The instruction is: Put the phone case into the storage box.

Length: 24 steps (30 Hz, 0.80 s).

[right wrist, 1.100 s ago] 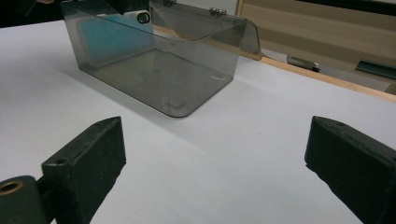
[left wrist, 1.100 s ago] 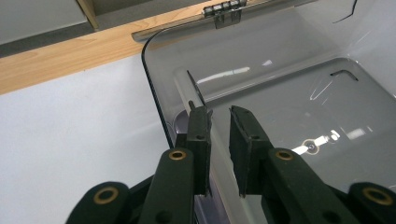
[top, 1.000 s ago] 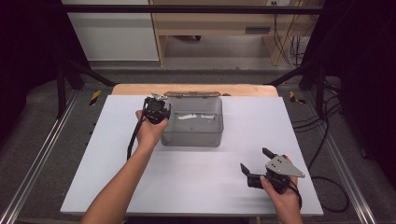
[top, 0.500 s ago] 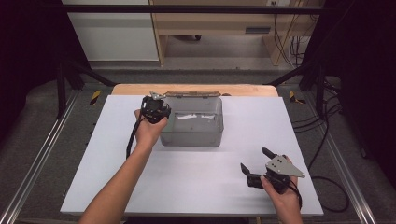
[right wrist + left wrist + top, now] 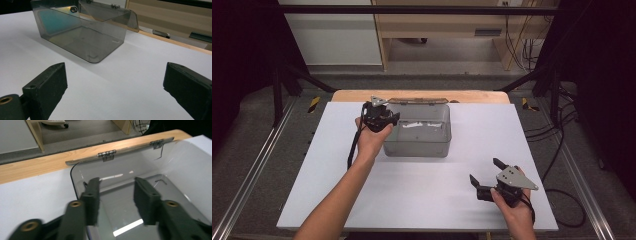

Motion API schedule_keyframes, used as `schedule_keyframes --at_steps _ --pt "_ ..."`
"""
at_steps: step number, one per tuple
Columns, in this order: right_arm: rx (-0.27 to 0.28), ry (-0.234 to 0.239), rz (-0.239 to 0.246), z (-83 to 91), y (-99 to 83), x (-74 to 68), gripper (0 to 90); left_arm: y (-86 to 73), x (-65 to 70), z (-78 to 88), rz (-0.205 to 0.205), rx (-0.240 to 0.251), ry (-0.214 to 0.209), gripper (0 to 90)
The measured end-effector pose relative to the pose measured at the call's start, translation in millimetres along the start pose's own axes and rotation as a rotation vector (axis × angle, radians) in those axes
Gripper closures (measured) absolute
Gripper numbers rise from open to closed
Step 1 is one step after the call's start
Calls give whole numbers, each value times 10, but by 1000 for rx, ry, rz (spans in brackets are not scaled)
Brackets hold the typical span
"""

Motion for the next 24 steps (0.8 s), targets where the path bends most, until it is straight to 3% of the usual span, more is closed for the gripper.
schedule_keyframes --at_steps 3,6,10,17,24 --pt "-3 -1 1 -9 -3 -2 55 27 20 31 28 25 -21 369" --pt "-4 -4 1 -15 -3 -4 53 45 38 65 24 47 -28 232" --pt "3 -14 2 -1 9 -1 50 68 61 121 34 74 -56 115" --pt "2 -18 3 0 9 4 50 93 96 189 46 127 -106 59" --pt "-1 -19 0 4 8 6 49 90 126 206 40 147 -122 42"
Point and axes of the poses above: each handheld gripper's, and its own axes: z roughly backward along the jaws, y roughly out of its top, x roughly to its right, the point moved 6 cm from there along -z, roughly forward along the jaws, and after that the axes turned 12 degrees about z, right-handed, at the moved point
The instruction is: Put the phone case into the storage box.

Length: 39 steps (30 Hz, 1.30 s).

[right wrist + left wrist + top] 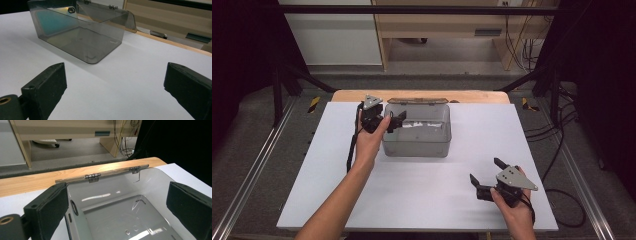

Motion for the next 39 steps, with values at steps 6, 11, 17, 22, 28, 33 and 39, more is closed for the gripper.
schedule_keyframes --at_steps 6,11,17,22,28,33,39 --pt "-7 2 -5 -3 -3 1 49 13 53 37 -12 27 -18 40" --pt "-10 0 -17 -7 -11 7 48 6 27 97 0 48 -40 37" --pt "-13 8 -48 -39 -42 19 46 46 -101 162 23 71 -35 39" --pt "-7 1 -52 -24 -30 27 39 15 -198 266 31 87 -29 35" --pt "-5 -9 -36 -4 -22 19 27 -73 -290 430 19 102 -40 30" --pt "-7 -18 -36 -10 -21 29 29 -96 -477 591 29 135 -14 30" --pt "-15 -24 -39 -15 -39 42 29 -93 -684 802 22 160 15 39"
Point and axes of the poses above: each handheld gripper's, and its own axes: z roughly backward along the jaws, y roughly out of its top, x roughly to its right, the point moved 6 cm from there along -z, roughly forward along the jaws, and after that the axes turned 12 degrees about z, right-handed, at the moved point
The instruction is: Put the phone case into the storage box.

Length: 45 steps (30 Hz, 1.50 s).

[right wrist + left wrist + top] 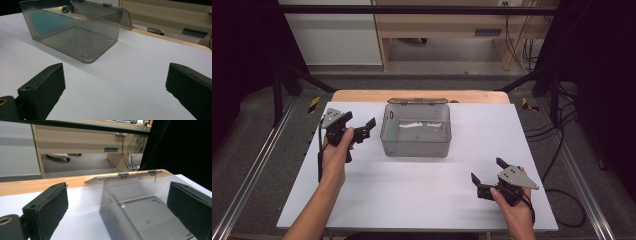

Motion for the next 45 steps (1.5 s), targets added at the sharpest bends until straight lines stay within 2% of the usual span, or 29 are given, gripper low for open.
schedule_keyframes --at_steps 8,14,18,27,34,37,42,45 --pt "8 -5 0 21 11 12 29 65 -192 336 -16 56 26 42" --pt "4 -2 -1 2 0 9 29 34 -306 521 -29 65 52 42" --pt "5 -7 -4 13 3 17 29 -3 -310 625 -59 52 63 30" --pt "15 -20 -11 18 1 52 32 -101 -288 888 -114 86 80 29" --pt "63 -54 -34 46 -8 149 37 -247 -285 954 -110 96 65 26" --pt "85 -63 -37 63 -12 178 36 -314 -303 960 -76 95 55 26" --pt "108 -66 -40 93 -11 201 34 -450 -327 984 -54 92 48 26" --pt "111 -64 -34 93 -15 202 34 -570 -337 990 -25 81 32 28"
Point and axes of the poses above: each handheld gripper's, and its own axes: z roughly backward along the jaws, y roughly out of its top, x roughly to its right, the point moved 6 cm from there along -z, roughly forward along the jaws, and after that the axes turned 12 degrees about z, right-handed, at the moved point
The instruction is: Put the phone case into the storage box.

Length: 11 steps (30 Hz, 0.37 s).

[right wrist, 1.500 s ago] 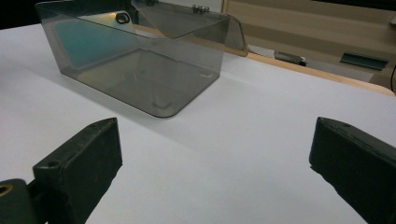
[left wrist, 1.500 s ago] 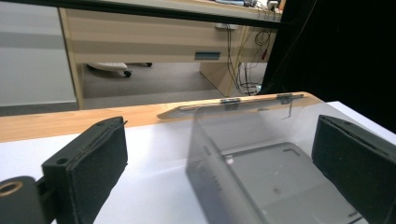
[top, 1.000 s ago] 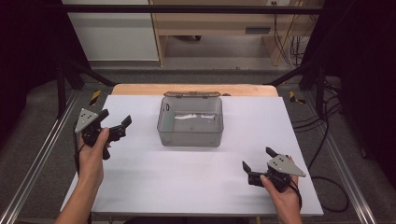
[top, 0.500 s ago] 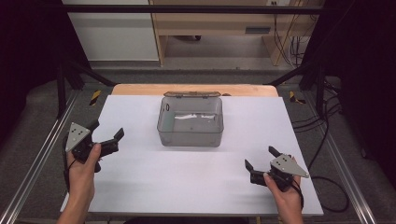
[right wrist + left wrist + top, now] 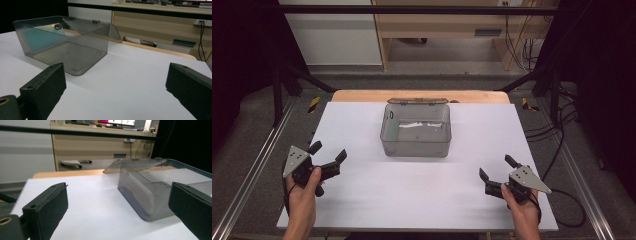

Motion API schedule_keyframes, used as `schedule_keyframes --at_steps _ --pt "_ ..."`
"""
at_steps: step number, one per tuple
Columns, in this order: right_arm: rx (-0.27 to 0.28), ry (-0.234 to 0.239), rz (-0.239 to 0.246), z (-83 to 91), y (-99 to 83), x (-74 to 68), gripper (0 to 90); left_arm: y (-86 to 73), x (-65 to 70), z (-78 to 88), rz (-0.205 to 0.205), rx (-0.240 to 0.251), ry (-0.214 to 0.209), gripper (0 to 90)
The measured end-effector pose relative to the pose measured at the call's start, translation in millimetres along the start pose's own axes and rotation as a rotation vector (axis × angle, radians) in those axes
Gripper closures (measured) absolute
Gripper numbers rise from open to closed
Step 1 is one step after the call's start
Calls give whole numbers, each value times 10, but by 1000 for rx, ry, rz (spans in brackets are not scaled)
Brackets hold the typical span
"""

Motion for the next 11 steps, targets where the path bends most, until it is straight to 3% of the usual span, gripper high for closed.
schedule_keyframes --at_steps 11 --pt "6 14 13 4 -12 -23 34 -178 110 135 44 11 -54 33"
Point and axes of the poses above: each handheld gripper's, and its own axes: z roughly backward along the jaws, y roughly out of its top, x roughly to its right, the point moved 6 cm from there along -z, roughly forward along the jaws, and after that the axes turned 12 degrees about z, right-handed, at the moved point
